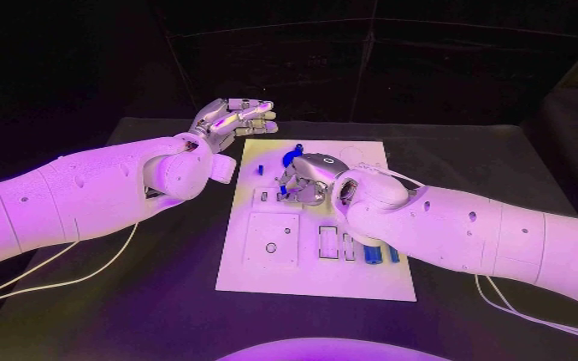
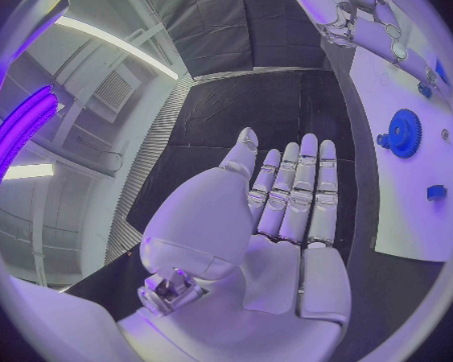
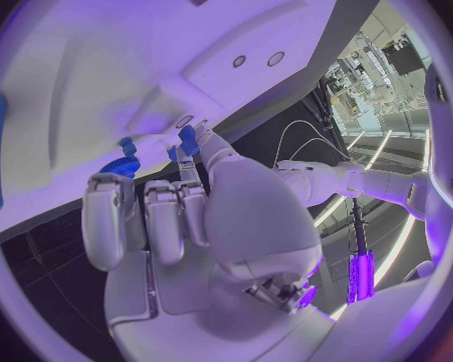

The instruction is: Assemble the parts on the task board

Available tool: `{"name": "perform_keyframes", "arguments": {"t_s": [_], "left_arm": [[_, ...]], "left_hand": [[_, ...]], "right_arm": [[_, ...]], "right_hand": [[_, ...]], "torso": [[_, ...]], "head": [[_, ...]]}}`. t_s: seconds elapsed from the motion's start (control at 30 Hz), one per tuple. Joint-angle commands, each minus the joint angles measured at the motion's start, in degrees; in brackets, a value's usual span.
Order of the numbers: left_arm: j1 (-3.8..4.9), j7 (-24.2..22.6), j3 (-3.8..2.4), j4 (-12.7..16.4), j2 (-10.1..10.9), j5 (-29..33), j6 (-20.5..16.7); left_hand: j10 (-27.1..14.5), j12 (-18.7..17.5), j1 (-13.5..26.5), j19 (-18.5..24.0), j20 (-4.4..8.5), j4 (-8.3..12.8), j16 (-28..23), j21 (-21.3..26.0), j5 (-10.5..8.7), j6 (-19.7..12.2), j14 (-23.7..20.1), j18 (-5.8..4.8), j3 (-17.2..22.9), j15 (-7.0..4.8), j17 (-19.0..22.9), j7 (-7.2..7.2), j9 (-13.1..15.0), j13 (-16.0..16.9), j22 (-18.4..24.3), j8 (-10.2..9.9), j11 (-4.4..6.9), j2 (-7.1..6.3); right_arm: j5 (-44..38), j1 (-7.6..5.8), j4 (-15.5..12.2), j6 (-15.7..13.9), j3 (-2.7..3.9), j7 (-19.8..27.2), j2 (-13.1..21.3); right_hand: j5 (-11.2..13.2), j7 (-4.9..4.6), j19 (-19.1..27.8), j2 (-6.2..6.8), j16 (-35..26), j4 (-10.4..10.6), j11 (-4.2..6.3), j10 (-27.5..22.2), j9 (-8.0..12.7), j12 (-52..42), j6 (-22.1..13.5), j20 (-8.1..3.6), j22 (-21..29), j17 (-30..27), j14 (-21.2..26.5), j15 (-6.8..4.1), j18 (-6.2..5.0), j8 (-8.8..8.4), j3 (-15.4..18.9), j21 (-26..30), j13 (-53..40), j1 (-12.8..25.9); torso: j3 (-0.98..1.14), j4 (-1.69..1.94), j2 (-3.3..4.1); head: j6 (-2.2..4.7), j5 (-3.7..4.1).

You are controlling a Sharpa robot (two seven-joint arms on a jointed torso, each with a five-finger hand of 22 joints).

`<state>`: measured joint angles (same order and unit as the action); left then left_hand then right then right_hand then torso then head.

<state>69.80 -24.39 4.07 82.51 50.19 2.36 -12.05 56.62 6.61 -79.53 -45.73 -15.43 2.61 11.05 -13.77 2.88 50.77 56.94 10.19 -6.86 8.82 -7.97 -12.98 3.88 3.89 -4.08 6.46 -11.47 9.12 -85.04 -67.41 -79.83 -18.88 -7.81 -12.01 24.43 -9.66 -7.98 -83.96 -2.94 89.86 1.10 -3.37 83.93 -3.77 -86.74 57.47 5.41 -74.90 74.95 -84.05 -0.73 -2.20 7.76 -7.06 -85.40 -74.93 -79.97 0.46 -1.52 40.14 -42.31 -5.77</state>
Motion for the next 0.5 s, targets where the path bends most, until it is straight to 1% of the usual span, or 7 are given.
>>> {"name": "perform_keyframes", "arguments": {"t_s": [0.03,0.13,0.5], "left_arm": [[0.12,-0.5,-0.06,0.0,-0.1,0.1,0.4],[0.12,-0.5,-0.06,0.0,-0.1,0.0,0.4],[0.12,-0.4,-0.06,-0.1,-0.3,0.0,0.5]], "left_hand": [[0.4,0.2,0.5,-0.6,0.0,0.1,0.3,0.3,-0.08,0.3,0.5,0.36,-0.3,0.05,-0.1,-1.65,0.0,0.0,0.0,0.3,0.18,0.15],[0.4,0.2,0.5,-0.6,0.0,0.1,0.3,0.3,-0.08,0.3,0.5,0.36,-0.3,0.05,-0.1,-1.65,0.0,0.0,0.0,0.3,0.18,0.15],[0.4,0.2,0.4,-0.6,0.0,0.1,0.4,0.3,-0.08,0.3,0.5,0.36,-0.3,0.04,-0.1,-1.63,0.0,0.0,0.0,0.3,0.19,0.17]], "right_arm": [[-1.0,0.14,0.2,1.2,0.03,-0.7,-0.1],[-1.0,0.3,0.6,1.5,0.03,-0.8,-0.2],[-1.0,0.77,1.7,1.4,0.02,-0.4,-0.8]], "right_hand": [[-0.3,-0.08,-1.1,0.54,0.1,0.0,0.21,3.9,-0.1,0.0,0.2,-0.29,-3.8,15.1,-6.0,-0.24,-0.07,0.34,-0.3,-0.1,-12.2,0.2],[-0.3,-0.1,-1.0,0.57,0.1,0.0,0.19,3.9,0.0,0.0,0.2,-0.29,-3.7,15.1,-6.0,-0.23,-0.09,0.31,-0.3,-0.1,-12.2,0.2],[-0.3,-0.15,-1.0,0.68,0.1,0.0,0.15,3.9,0.0,0.0,0.1,-0.28,-3.7,15.1,-6.0,-0.2,-0.09,0.22,-0.3,-0.1,-12.2,0.4]], "torso": [[-0.02,-0.06,-0.01],[-0.04,-0.16,-0.01],[-0.01,-0.09,-0.08]], "head": [[-0.13,0.02],[-0.31,-0.03],[-0.36,0.06]]}}
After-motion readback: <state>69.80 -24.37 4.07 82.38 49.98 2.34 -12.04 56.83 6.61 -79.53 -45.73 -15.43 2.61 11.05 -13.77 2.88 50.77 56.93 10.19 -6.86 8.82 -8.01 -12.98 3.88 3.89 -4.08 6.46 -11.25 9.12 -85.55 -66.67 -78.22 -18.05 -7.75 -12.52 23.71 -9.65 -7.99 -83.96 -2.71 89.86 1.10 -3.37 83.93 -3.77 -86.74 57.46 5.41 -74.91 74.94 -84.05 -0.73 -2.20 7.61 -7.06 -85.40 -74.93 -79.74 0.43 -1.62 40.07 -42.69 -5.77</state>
